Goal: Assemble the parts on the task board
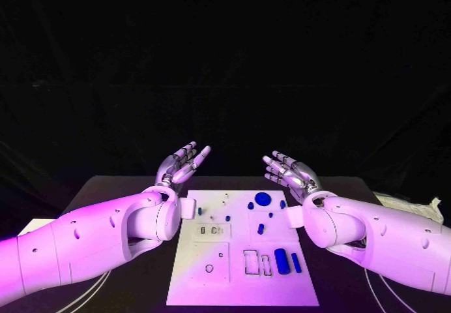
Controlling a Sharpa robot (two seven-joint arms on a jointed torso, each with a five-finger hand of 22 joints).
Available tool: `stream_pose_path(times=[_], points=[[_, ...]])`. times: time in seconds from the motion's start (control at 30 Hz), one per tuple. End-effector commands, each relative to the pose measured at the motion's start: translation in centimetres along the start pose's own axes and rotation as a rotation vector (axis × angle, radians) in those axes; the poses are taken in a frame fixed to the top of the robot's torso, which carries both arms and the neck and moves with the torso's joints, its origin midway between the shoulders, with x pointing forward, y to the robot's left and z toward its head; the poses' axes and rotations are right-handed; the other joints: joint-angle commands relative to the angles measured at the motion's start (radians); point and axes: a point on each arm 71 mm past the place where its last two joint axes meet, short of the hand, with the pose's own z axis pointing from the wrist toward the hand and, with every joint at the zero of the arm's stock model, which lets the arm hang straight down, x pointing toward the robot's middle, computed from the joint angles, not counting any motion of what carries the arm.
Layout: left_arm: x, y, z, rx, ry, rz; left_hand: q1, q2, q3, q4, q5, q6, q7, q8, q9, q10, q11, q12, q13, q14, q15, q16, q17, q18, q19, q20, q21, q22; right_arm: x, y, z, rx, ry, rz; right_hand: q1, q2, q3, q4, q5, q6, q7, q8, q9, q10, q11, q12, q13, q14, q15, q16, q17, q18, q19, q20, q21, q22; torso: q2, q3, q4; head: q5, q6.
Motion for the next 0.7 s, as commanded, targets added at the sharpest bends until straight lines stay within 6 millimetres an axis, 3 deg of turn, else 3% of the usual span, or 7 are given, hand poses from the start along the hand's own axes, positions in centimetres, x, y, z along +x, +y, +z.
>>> stream_pose_path(times=[0.03,0.2,0.23,0.33,0.43,0.53,0.7], points=[[0.5,-0.2,0.0,0.019,0.06,-0.02,0.036,0.0,0.006,0.008,0.005,0.017,0.126,0.008,0.003,0.017,0.004,0.004,0.003,0.016,0.003,0.007,0.003,0.02,0.005,0.012,0.008,0.002,1.3,-0.2,0.0,0.032,0.198,-0.023,0.106,0.015,0.007,-0.052,-0.001,0.091,0.151,0.016,0.01,0.129,0.02,0.018,0.011,0.13,0.017,0.02,0.011,0.014,0.112,0.009,0.038,0.019,0.0,-0.0003,0.0001,0.0,0.0],[0.5,-0.2,0.0,0.019,0.06,-0.02,0.076,0.019,0.025,0.004,0.0,0.101,0.134,0.022,0.012,0.102,0.014,0.016,0.011,0.137,0.01,0.03,0.017,0.016,0.064,0.013,0.033,0.016,1.4,-0.2,0.1,0.042,0.233,-0.031,0.199,0.016,0.045,-0.132,-0.03,0.326,0.139,0.055,0.032,0.459,0.002,0.068,0.033,0.469,-0.007,0.068,0.032,0.047,0.304,0.006,0.106,0.047,0.0,-0.0003,0.0001,0.0,0.0],[-0.9,-0.4,-0.2,0.031,0.05,-0.024,0.083,0.027,0.028,0.003,-0.001,0.137,0.136,0.029,0.016,0.139,0.019,0.022,0.014,0.182,0.013,0.04,0.022,0.014,0.094,0.013,0.045,0.023,-0.3,0.7,0.6,-0.086,0.16,-0.195,0.214,0.01,0.054,-0.149,-0.038,0.378,0.13,0.062,0.035,0.53,-0.006,0.077,0.035,0.528,-0.016,0.075,0.034,0.057,0.345,0.006,0.121,0.052,0.005,-0.0003,-0.007,-0.006,-0.005],[-1.5,-0.6,-0.3,0.044,0.048,-0.023,0.111,0.044,0.032,-0.01,-0.005,0.276,0.132,0.058,0.029,0.305,0.021,0.051,0.027,0.39,0.006,0.094,0.046,0.021,0.307,0.012,0.132,0.067,-0.7,1.1,0.7,-0.133,0.16,-0.277,0.235,0.0,0.076,-0.176,-0.056,0.489,0.113,0.075,0.04,0.594,-0.026,0.083,0.033,0.587,-0.036,0.082,0.033,0.076,0.387,0.005,0.14,0.054,0.015,-0.0009,-0.0104,-0.004,-0.004],[-2.0,-0.8,-0.5,0.055,0.051,-0.025,0.133,0.06,0.028,-0.026,-0.005,0.429,0.118,0.086,0.041,0.555,-0.007,0.094,0.042,0.512,-0.031,0.133,0.056,0.053,0.538,0.008,0.232,0.109,-1.1,1.6,0.8,-0.176,0.158,-0.357,0.244,-0.011,0.107,-0.197,-0.07,0.581,0.101,0.076,0.039,0.644,-0.038,0.076,0.029,0.639,-0.049,0.079,0.03,0.083,0.423,0.002,0.153,0.053,0.026,-0.0001,-0.0096,-0.006,0.0],[-2.4,-0.9,-0.8,0.054,0.06,-0.031,0.147,0.07,0.022,-0.04,-0.006,0.564,0.108,0.108,0.049,0.658,-0.027,0.112,0.043,0.608,-0.059,0.16,0.065,0.067,0.642,-0.007,0.281,0.125,-1.5,2.0,0.7,-0.202,0.154,-0.413,0.241,-0.024,0.146,-0.211,-0.07,0.662,0.096,0.074,0.04,0.692,-0.048,0.067,0.029,0.689,-0.064,0.079,0.032,0.086,0.455,-0.007,0.165,0.051,0.037,0.0015,-0.008,-0.009,0.001],[-2.6,-1.3,-1.4,0.042,0.093,-0.053,0.158,0.083,0.011,-0.055,-0.006,0.635,0.09,0.109,0.043,0.749,-0.052,0.117,0.042,0.715,-0.091,0.179,0.086,0.068,0.746,-0.039,0.324,0.135,-2.1,2.9,0.7,-0.246,0.159,-0.531,0.214,-0.05,0.23,-0.219,-0.07,0.724,0.086,0.058,0.039,0.762,-0.063,0.044,0.029,0.76,-0.084,0.073,0.033,0.085,0.504,-0.027,0.186,0.049,0.057,0.0019,-0.0042,-0.015,0.009]])
